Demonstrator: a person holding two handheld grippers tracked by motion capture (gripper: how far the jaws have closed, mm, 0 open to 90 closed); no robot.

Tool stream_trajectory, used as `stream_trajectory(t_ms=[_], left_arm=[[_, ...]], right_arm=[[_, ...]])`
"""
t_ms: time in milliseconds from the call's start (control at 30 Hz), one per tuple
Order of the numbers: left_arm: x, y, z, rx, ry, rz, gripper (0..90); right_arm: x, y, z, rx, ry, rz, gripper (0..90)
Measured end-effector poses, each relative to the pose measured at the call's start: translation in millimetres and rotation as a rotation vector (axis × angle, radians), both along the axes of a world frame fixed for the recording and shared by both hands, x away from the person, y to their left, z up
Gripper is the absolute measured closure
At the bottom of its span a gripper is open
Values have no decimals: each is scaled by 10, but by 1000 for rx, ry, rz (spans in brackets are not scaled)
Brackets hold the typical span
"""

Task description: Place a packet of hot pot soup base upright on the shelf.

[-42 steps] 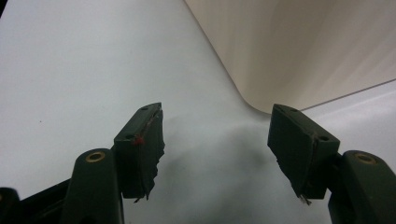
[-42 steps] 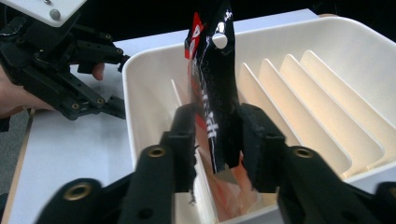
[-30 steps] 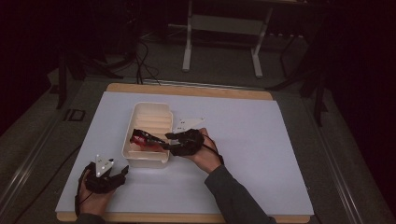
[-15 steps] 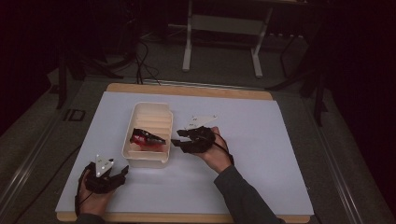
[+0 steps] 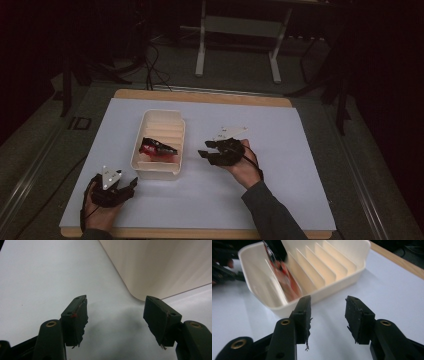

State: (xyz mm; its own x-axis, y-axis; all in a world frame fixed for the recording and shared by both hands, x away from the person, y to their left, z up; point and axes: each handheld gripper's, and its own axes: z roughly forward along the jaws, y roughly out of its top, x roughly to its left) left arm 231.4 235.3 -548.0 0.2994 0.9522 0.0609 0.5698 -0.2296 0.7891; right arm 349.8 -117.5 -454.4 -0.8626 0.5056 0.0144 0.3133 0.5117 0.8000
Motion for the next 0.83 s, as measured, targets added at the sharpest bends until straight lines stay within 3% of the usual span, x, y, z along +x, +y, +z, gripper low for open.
stream_trajectory(t_ms=[433,833], left_arm=[[1,-1,0,2,2,0,359],[2,-2,1,2,3,-1,359]], right_arm=[[5,-407,-284,-31,43,-97,542],[-71,-802,-491,-57,48,-215,505]])
